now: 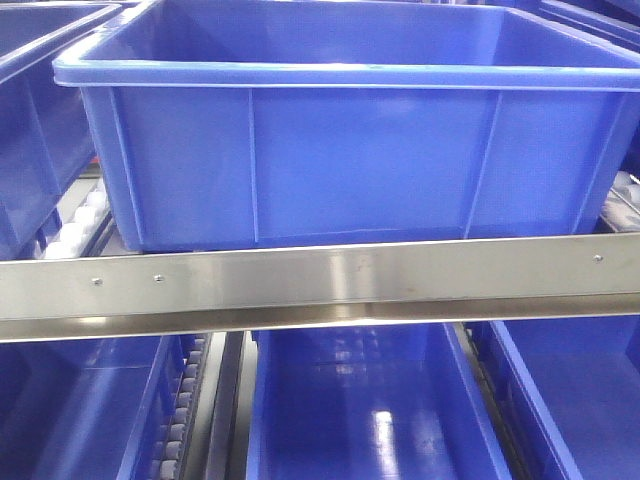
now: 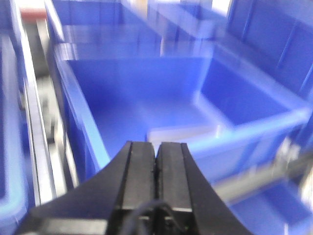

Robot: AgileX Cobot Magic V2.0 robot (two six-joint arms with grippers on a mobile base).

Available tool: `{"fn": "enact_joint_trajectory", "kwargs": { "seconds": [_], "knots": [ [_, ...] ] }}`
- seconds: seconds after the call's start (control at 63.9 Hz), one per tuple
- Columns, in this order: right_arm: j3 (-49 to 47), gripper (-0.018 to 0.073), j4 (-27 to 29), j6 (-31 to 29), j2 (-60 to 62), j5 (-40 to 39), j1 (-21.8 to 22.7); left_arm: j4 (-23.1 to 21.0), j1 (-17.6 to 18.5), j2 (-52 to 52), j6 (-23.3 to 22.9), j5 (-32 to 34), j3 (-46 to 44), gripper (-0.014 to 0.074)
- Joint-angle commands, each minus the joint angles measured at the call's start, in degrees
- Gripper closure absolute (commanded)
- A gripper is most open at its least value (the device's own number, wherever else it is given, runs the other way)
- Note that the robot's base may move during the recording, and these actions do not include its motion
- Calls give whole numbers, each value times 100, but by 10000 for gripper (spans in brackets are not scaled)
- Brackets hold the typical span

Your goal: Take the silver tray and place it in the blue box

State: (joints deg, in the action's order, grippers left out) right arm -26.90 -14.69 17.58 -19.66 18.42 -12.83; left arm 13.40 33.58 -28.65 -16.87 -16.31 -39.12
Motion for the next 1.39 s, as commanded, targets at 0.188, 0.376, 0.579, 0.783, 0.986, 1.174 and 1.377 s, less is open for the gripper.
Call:
{"fn": "enact_joint_trajectory", "kwargs": {
  "seconds": [0.188,0.376,0.579,0.783,0.986,1.174,1.377],
  "knots": [
    [-102,504,-114,-73,637,-577,-2,68,-13,204,-33,435,-142,701],
    [-102,504,-114,-73,637,-571,-2,68,-13,204,-33,435,-142,701],
    [-102,504,-114,-73,637,-571,-2,68,-13,204,-33,435,-142,701],
    [-102,504,-114,-73,637,-571,-2,-716,-547,348,688,112,-30,701],
    [-102,504,-114,-73,637,-565,-2,-1375,-1873,1304,1609,494,1164,701],
    [-102,504,-114,-73,637,-565,-2,-1420,-2663,2503,1609,1006,2645,701],
    [-102,504,-114,-73,631,-565,-2,-1753,-3150,3010,1625,1761,3937,701]
  ]
}}
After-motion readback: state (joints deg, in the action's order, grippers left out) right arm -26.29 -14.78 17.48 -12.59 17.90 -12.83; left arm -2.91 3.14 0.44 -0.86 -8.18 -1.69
